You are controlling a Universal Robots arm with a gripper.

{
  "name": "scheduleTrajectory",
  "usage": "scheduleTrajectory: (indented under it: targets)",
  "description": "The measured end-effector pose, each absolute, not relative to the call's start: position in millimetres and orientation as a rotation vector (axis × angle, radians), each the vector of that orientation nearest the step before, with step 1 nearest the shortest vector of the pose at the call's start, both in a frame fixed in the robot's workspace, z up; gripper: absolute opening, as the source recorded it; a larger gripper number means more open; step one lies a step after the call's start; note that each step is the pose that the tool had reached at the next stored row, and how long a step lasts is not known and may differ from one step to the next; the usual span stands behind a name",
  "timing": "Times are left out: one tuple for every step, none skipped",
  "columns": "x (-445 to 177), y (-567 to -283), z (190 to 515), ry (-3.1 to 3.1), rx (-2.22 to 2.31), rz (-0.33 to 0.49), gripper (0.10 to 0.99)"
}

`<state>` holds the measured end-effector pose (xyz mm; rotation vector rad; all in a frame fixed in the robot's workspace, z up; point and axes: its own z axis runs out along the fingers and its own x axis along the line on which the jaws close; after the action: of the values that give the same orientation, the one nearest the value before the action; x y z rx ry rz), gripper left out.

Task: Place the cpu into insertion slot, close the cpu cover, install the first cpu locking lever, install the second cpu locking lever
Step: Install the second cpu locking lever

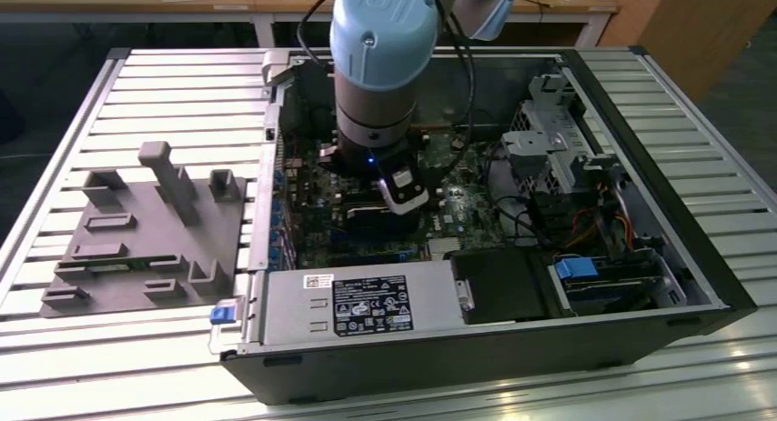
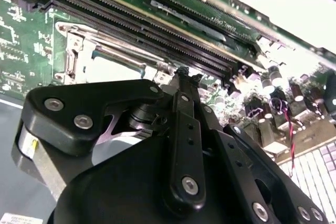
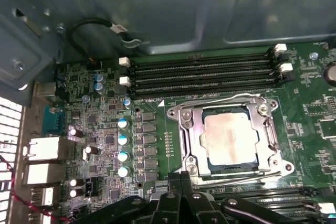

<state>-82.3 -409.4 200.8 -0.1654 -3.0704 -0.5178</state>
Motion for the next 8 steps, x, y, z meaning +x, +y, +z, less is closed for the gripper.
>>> scheduleTrajectory:
  targets:
    - [-82.3,-409.4,202.5,-3.071,-0.165,-0.518,0.106]
    - [-82.3,-409.4,204.2,-3.071,-0.165,-0.518,0.106]
    - [-82.3,-409.4,205.9,-3.071,-0.165,-0.518,0.106]
    - [-82.3,-409.4,207.4,-3.071,-0.165,-0.518,0.106]
    - [-82.3,-409.4,208.1,-3.071,-0.165,-0.518,0.106]
    - [-82.2,-409.4,208.1,-3.071,-0.165,-0.518,0.106]
    - [-81.9,-409.4,208.0,-3.071,-0.165,-0.518,0.106]
    - [-81.1,-409.4,208.1,-3.071,-0.165,-0.518,0.106]
